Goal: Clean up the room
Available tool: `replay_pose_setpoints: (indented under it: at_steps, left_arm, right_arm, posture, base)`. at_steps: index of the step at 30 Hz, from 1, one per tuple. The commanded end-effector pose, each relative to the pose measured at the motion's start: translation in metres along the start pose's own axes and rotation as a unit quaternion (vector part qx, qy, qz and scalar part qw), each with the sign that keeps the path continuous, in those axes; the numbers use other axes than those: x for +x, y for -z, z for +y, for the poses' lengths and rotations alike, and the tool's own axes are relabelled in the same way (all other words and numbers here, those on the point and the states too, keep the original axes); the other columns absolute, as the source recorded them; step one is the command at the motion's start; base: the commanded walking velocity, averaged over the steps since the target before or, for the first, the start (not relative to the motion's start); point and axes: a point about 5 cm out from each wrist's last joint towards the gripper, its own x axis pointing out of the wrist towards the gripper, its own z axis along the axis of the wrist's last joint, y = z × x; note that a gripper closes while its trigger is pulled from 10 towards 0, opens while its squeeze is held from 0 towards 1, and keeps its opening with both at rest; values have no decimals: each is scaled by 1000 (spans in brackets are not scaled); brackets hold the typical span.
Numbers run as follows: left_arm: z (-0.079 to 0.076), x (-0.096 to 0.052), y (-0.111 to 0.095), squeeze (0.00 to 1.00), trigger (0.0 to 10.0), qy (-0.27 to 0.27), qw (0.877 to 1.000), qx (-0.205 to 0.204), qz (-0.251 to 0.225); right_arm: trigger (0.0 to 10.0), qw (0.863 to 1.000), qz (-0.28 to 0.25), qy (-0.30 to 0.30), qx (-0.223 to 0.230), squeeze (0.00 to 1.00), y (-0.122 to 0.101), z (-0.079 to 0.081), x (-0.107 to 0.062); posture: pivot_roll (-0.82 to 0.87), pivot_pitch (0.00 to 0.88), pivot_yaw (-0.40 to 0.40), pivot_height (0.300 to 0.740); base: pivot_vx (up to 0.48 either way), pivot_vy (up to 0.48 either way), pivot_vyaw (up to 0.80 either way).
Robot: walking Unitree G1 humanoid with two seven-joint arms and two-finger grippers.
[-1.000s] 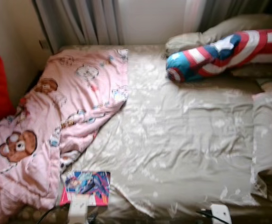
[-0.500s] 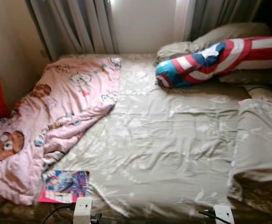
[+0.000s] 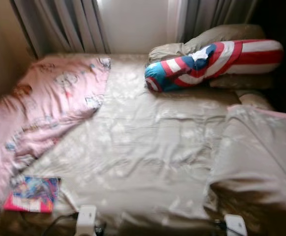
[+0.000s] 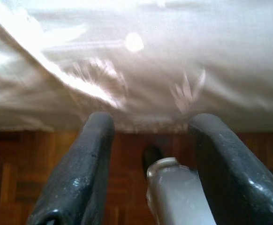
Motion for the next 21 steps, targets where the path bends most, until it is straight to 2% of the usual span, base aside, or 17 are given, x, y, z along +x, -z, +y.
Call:
replay_pose_setpoints:
  at_steps: [1,10,21]
  left_arm:
    - [-1,-2,7,0,10000,4,1000,6,15]
    - [-2,-2,8,0,10000,11,1000,9,17]
    - [-2,-1,5,0,10000,10,1000,6,13]
  right_arm:
    - [10000,1000,4,2,4,0,4,-1,-1]
    - [10000,1000,5,1,5,0,5,0,-1]
    - [10000,1000,2,3,11,0,4,1,-1]
  posture:
    - [-41,54,-5,740]
    - [-43,41,2,740]
    - [-42,70,1,740]
  base:
    - [0,-319,0]
    - [0,-322,0]
    - [0,-317,0]
